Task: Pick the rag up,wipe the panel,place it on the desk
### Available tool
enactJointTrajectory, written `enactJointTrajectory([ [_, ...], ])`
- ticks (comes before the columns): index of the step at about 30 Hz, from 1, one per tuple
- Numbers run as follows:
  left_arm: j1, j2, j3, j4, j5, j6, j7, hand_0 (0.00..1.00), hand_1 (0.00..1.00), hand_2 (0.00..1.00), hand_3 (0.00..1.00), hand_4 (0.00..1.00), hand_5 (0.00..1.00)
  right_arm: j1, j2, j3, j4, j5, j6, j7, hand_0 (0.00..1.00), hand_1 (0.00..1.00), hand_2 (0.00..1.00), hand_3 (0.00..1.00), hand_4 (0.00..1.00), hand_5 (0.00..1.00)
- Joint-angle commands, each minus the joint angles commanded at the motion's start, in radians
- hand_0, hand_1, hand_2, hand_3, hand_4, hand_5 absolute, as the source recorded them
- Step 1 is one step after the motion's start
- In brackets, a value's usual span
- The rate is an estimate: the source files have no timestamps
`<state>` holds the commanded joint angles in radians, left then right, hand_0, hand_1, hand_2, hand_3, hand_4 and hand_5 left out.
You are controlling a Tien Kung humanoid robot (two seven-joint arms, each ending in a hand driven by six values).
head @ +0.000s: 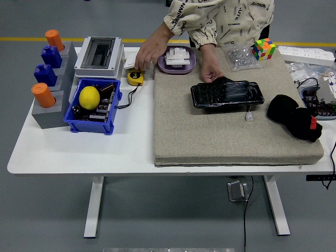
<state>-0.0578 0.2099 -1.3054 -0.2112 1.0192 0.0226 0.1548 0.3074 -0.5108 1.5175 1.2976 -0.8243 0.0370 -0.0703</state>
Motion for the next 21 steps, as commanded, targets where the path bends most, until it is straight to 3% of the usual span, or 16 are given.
enactJointTrajectory([
  [21, 0.002, -0.001, -0.006, 0.0, 0.002, 0.0, 0.0, 0.603, 0.636, 0.639, 0.561, 0.638, 0.447, 0.0, 0.0, 0.001, -0.004, 0.002, 0.002, 0.0, 0.728, 0.704, 0.756, 0.731, 0.998, 0.658],
])
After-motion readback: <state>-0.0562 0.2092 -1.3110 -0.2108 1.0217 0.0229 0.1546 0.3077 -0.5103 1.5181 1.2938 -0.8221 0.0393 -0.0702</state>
